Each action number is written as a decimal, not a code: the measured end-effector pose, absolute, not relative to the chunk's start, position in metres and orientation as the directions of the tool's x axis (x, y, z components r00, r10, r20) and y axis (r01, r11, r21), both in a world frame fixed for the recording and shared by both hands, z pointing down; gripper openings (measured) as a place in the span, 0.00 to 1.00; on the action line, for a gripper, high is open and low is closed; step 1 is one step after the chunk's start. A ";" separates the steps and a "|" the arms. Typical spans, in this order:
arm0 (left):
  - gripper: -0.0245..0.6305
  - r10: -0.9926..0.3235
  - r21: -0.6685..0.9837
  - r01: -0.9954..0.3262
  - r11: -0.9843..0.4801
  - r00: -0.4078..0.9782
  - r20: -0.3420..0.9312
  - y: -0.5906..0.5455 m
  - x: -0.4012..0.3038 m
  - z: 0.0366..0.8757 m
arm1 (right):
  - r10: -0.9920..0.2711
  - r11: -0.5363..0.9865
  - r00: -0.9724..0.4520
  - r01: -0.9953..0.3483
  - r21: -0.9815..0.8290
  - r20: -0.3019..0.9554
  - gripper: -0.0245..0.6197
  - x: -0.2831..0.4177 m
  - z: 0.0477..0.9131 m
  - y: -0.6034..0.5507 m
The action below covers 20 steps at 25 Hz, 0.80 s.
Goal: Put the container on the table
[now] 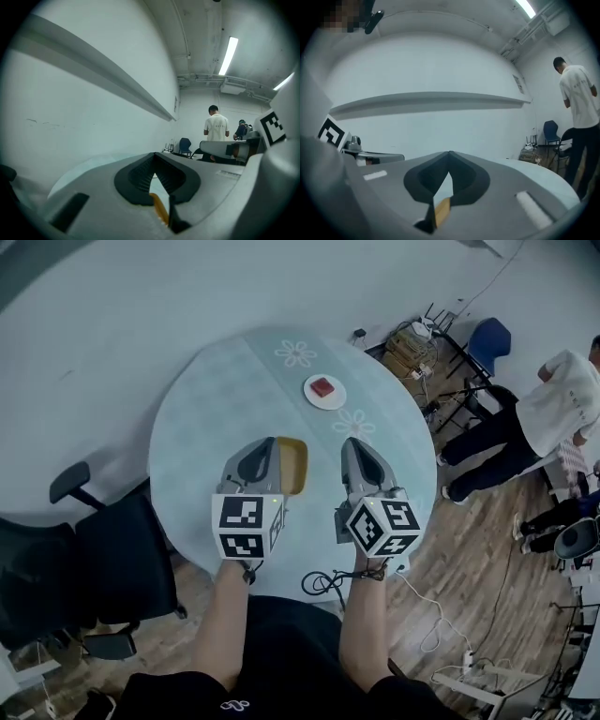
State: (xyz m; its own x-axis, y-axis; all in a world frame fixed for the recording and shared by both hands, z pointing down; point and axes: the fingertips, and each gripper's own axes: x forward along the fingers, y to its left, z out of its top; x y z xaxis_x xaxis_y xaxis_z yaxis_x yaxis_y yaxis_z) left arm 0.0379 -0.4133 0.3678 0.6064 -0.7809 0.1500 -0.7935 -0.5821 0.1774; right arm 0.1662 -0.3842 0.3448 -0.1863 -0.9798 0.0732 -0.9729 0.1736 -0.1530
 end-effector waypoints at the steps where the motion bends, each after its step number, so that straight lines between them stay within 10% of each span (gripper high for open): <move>1: 0.04 -0.775 0.174 -0.788 -0.590 0.614 0.150 -0.413 0.043 0.366 | -0.981 0.166 -0.179 -0.975 -0.148 0.079 0.05 0.172 0.345 -0.382; 20: 0.04 -0.788 0.172 -0.803 -0.571 0.595 0.160 -0.415 0.029 0.368 | -0.964 0.255 -0.259 -0.965 -0.058 0.060 0.05 0.143 0.337 -0.384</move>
State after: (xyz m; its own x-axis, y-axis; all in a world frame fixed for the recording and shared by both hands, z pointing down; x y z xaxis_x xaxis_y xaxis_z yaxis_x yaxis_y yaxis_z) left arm 0.0294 -0.4154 0.3683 0.5948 -0.7878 0.1598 -0.8027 -0.5711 0.1718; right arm 0.1431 -0.3840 0.3368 -0.2586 -0.9641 0.0598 -0.9651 0.2553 -0.0583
